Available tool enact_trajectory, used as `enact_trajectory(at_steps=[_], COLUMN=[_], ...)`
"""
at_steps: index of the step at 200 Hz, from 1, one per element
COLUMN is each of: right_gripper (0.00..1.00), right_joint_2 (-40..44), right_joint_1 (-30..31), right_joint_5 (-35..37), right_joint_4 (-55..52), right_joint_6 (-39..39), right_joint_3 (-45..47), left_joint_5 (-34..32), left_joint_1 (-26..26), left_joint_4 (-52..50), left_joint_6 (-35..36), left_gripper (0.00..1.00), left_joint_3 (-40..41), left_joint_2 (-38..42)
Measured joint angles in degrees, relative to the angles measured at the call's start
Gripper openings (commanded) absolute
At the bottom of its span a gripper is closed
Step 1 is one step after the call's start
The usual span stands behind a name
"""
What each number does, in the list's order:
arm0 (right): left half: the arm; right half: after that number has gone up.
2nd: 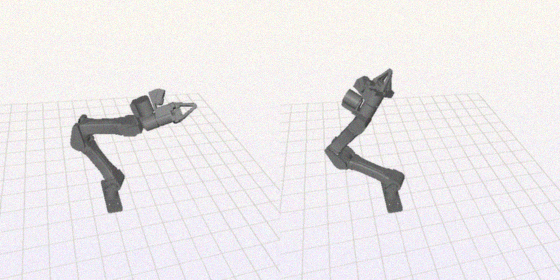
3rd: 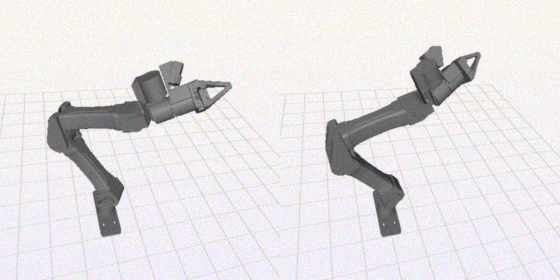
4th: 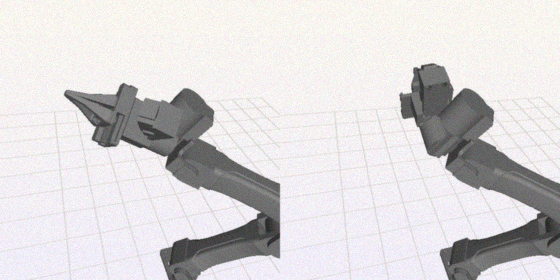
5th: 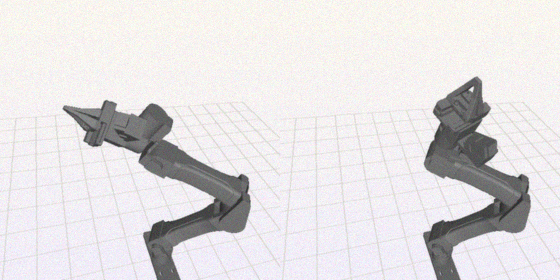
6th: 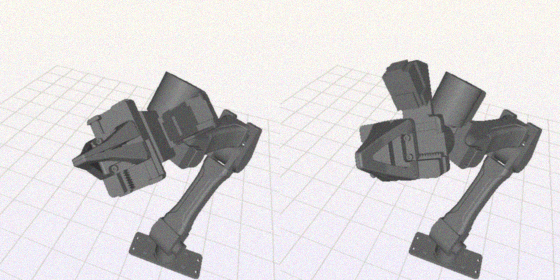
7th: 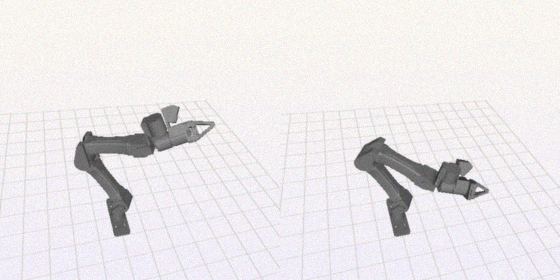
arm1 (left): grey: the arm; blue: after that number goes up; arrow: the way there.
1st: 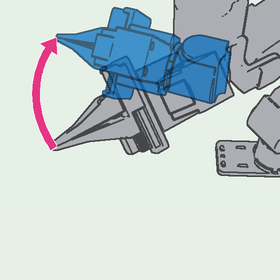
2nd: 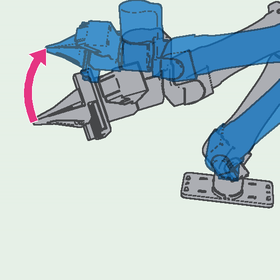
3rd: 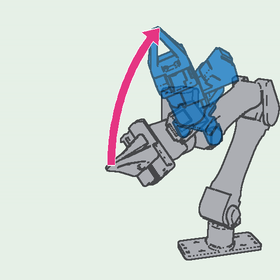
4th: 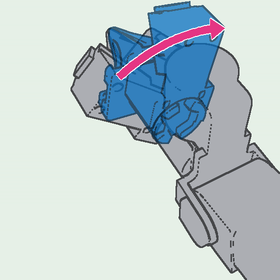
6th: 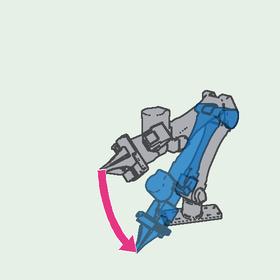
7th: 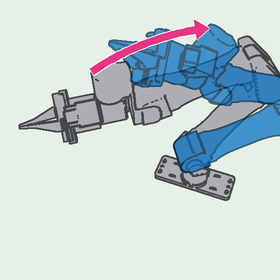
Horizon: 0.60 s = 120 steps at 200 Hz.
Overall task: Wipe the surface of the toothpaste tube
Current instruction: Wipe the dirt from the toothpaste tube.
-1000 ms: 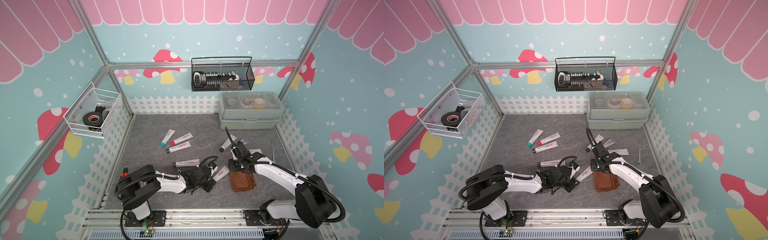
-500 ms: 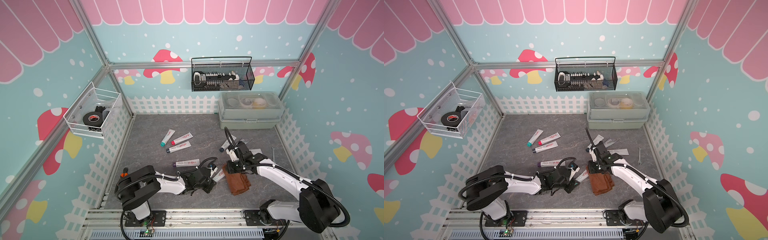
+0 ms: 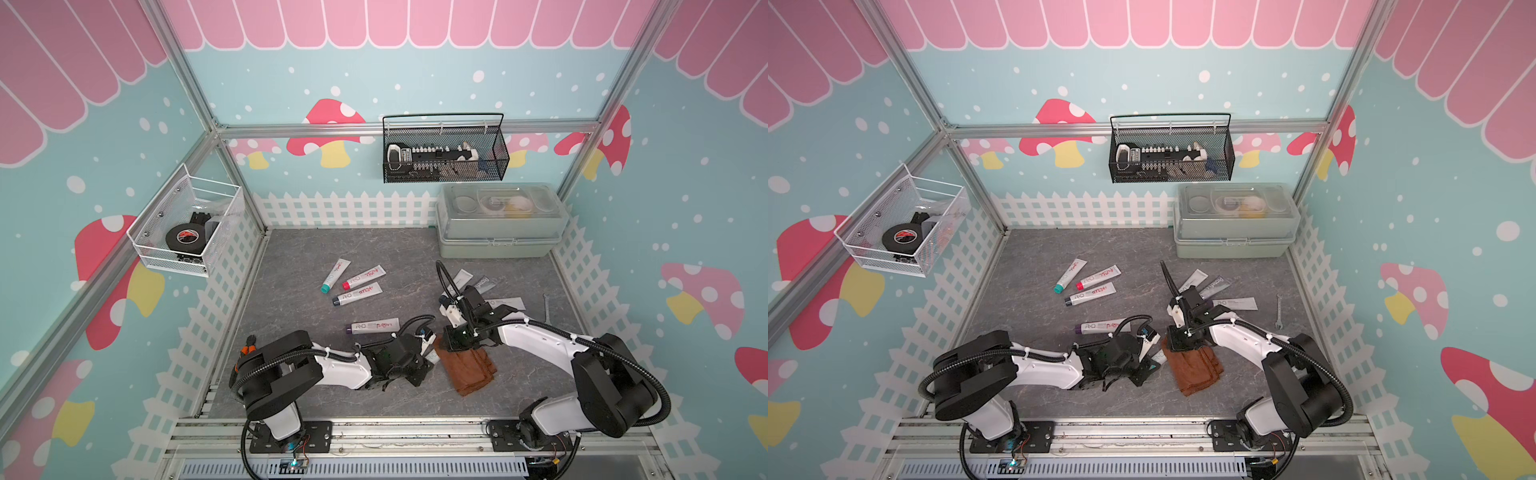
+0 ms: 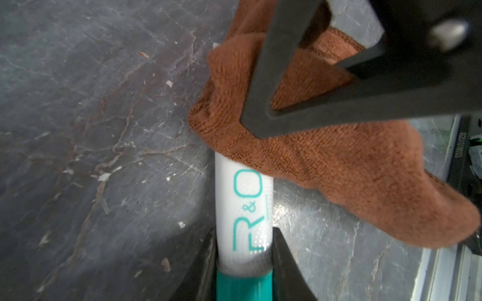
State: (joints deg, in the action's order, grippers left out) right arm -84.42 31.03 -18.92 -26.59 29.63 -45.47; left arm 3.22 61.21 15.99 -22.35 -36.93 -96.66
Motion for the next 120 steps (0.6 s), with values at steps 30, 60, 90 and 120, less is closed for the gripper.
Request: enact_trajectory(at_steps=[30, 60, 90, 120], right_gripper=[0.11, 0.11, 0.11, 0.12], right_joint_2=[-3.8, -5.0, -5.3, -3.9], right_joint_1=[0.0, -1.9, -4.1, -4.1], right_joint_5=[5.5, 9.4, 11.0, 9.9], right_joint_4=[-1.8, -0.9, 0.2, 1.1], right_joint_6=[-0.2, -0.3, -0.4, -0.7], right_joint_3=[-3.8, -4.2, -3.7, -2.5], left_joint_5=[-0.2, -0.4, -0.5, -0.7], left_joint_1=[0.0, 0.0, 0.0, 0.0], left_joint_4=[0.4, 1.4, 1.7, 1.1], left_joint_6=[0.0, 0.0, 0.0, 0.1], left_gripper=[0.27, 0.27, 0.27, 0.27], left_joint_3=[0.2, 0.7, 0.9, 0.5], left_joint_2=[0.0, 0.0, 0.0, 0.0])
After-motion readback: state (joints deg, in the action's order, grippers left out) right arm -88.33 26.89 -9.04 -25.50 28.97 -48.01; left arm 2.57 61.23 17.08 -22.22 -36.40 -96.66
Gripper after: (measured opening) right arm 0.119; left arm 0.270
